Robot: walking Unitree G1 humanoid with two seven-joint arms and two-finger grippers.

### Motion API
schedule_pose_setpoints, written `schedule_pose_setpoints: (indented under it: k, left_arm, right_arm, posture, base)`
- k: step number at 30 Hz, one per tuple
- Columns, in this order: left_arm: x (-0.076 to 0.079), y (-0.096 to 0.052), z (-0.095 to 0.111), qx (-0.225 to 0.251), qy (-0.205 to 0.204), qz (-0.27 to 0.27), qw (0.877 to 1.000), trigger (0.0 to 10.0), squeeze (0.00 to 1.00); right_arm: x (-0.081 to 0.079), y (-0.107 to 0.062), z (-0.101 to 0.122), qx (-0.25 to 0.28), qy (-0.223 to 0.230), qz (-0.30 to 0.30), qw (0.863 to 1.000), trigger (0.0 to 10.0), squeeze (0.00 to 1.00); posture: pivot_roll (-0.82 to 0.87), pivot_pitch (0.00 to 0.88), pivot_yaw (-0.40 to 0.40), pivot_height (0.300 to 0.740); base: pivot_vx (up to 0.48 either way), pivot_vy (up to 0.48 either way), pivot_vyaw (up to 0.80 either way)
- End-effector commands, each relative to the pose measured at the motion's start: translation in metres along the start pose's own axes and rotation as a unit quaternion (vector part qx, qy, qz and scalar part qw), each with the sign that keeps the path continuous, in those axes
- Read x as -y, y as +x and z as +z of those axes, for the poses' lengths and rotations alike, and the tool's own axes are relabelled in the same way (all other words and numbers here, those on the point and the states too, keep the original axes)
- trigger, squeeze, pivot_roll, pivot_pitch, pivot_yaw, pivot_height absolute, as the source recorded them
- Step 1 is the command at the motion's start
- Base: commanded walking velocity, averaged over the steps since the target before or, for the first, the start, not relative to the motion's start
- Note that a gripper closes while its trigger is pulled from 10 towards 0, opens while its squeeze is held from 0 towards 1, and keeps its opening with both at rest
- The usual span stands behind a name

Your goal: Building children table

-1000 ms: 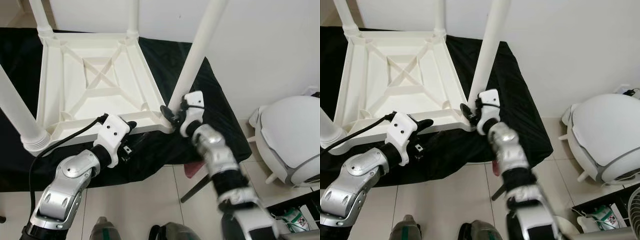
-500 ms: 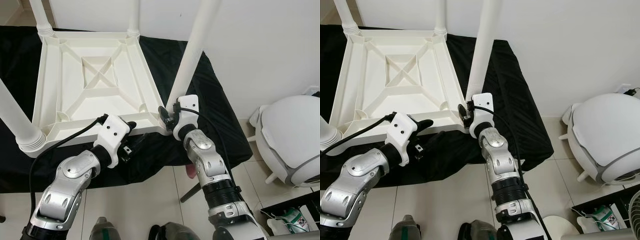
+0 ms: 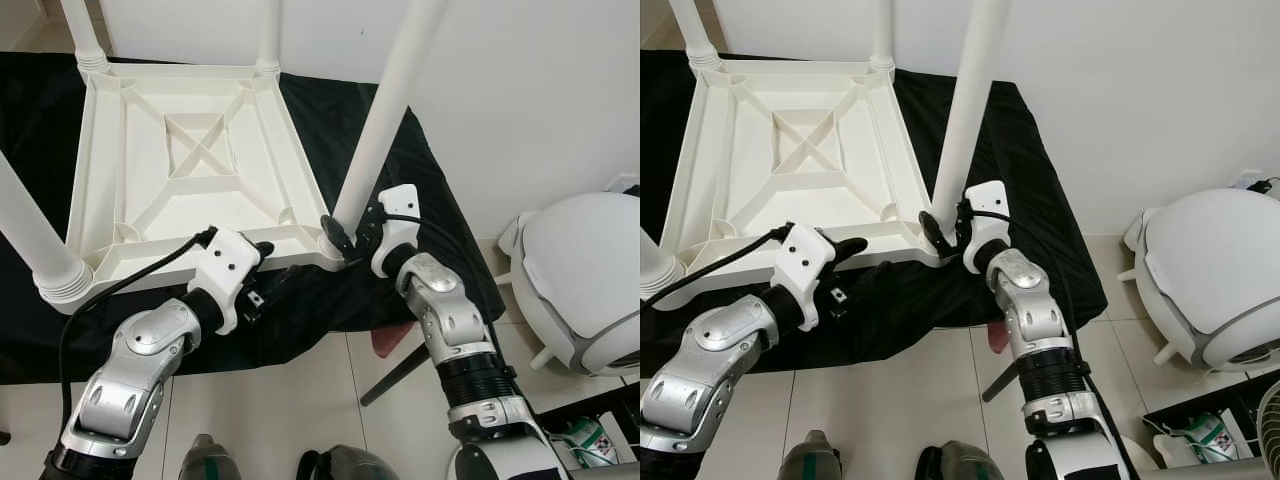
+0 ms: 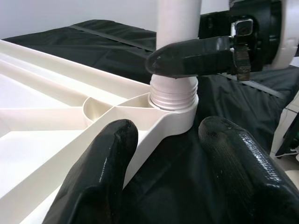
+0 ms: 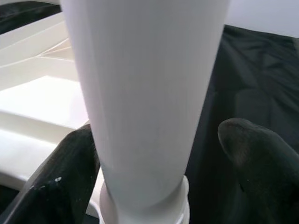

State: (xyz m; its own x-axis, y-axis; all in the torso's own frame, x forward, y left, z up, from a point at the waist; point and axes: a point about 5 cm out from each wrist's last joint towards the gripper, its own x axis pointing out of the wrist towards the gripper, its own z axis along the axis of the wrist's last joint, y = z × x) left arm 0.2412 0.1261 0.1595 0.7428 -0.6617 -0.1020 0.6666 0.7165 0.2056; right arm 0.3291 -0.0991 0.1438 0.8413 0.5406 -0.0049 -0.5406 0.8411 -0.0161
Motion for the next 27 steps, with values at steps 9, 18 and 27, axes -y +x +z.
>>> schedule_pose_setpoints:
  k: [9, 18, 27]
  left_arm:
    - [-0.001, 0.003, 0.002, 0.004, 0.002, 0.002, 1.000, 10.0, 0.00]
    - [-0.005, 0.001, 0.005, 0.004, 0.005, 0.005, 1.000, 10.0, 0.00]
    - [-0.006, -0.002, 0.006, 0.002, 0.006, 0.011, 1.000, 10.0, 0.00]
  right_arm:
    - [0.013, 0.002, 0.000, 0.007, -0.051, 0.109, 0.993, 10.0, 0.00]
    - [0.008, 0.019, -0.002, 0.003, -0.076, 0.176, 0.982, 10.0, 0.00]
    - [0.002, 0.025, -0.009, -0.007, -0.082, 0.198, 0.977, 10.0, 0.00]
  posture:
    - [0.08, 0.000, -0.129, 0.740]
    - [0.10, 0.006, -0.112, 0.740]
    - [0.11, 0.011, -0.112, 0.740]
  base:
    - [0.000, 0.000, 0.00]
    - [0.000, 0.000, 0.00]
    - [0.000, 0.000, 0.00]
